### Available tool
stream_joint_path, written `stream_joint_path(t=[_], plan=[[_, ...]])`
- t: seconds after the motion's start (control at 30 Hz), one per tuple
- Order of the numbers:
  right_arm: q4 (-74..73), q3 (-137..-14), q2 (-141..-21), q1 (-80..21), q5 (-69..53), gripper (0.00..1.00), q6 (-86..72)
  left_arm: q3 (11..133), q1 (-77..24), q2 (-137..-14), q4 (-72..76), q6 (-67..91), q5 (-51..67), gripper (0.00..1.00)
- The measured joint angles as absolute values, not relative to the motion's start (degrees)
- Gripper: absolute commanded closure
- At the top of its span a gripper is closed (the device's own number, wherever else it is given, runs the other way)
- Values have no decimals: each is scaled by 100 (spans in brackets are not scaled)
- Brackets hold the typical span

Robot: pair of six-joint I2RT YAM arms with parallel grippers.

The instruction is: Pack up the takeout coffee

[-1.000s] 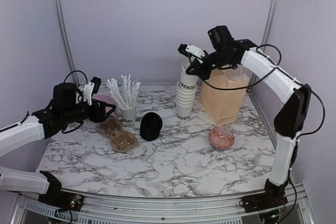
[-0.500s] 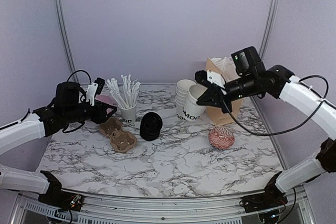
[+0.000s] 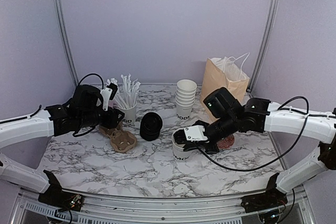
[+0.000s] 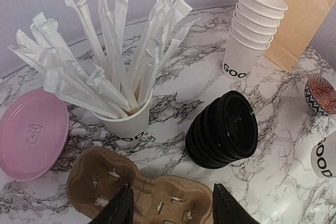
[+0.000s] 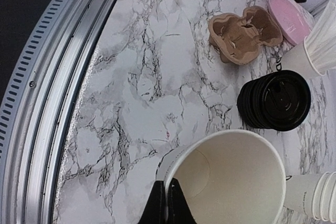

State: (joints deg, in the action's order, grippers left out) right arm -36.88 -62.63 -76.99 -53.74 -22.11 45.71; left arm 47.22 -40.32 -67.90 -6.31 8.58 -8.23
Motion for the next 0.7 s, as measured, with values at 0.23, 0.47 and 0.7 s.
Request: stream_joint_path(t=[0.23,0.47,0.7], plan=[[-3192,-5843,-7918,-5728,-1885,100,4635,4934,-4403,-7236,-770,1162,-1295,49],[-2814,-5664,-8156,-5732,-1658,98,4633,5347,-4810,-7789,-808,1474,-1712,49],[-2764,-5662,-8217,-5732,-1789,75,4598,5776,-5070,-8447,-871,1752,-2021,49]])
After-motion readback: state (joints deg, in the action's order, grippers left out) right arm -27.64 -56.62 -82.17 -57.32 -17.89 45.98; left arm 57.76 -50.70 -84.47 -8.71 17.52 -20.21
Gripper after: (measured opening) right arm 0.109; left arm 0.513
